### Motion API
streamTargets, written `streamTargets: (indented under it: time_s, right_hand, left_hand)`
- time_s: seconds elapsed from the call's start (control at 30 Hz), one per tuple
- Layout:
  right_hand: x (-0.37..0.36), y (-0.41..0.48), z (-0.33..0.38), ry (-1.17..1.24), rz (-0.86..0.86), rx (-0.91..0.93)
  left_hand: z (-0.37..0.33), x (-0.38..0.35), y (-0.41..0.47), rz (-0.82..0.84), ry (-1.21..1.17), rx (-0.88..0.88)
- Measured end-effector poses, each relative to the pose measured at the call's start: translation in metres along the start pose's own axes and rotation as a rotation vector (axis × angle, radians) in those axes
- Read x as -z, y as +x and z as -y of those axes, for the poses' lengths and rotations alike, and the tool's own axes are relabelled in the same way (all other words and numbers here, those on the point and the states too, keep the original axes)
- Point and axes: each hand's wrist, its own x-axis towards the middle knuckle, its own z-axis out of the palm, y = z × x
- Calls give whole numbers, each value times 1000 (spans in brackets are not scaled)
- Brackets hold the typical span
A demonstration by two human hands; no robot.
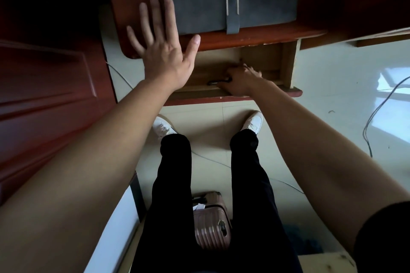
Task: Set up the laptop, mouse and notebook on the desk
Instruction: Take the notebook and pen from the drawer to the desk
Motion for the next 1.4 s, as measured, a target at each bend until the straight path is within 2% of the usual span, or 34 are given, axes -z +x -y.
streamTargets:
  time_s: [0.1, 0.17, 0.37, 0.47, 0.53, 0.6, 0.7, 0.77, 0.93, 1.07, 1.27, 1.4]
  right_hand:
    - [5, -13, 0, 65, -52, 78]
    - [8, -31, 5, 156, -161, 183]
    - [25, -100, 19, 338, -723, 401]
    - [53, -106, 25, 424, -1036, 364]
    - [79, -95, 29, 449, -1163, 314]
    - [101, -78, 32, 360, -1179, 263]
    - [108, -53, 34, 62, -1026, 124]
    - [101, -45, 36, -7, -982, 80]
    - [83, -58, 32, 36, -1044, 93]
    - [30, -79, 26, 136, -1145, 104]
    - [-68, -88, -1, 101, -977, 38]
    - [-97, -84, -4, 165, -1011, -158]
  left_hand:
    - [0, 1, 0, 8, 7, -9]
    - [-1, 2, 0, 14, 1, -11]
    - [-1, 3, 0, 39, 1, -20]
    - [-1, 4, 0, 43, -5, -19]
    - [0, 2, 0, 42, -24, -22]
    - [2, 1, 0, 39, -36, -29]
    - [3, -1, 0, 40, -36, -38]
    - [3, -1, 2, 39, -31, -34]
    - [0, 3, 1, 44, -30, -32]
    - [-1, 4, -2, 0, -15, -20]
    - [1, -16, -25, -239, -134, -15]
    - [10, -37, -74, -202, -78, -140]
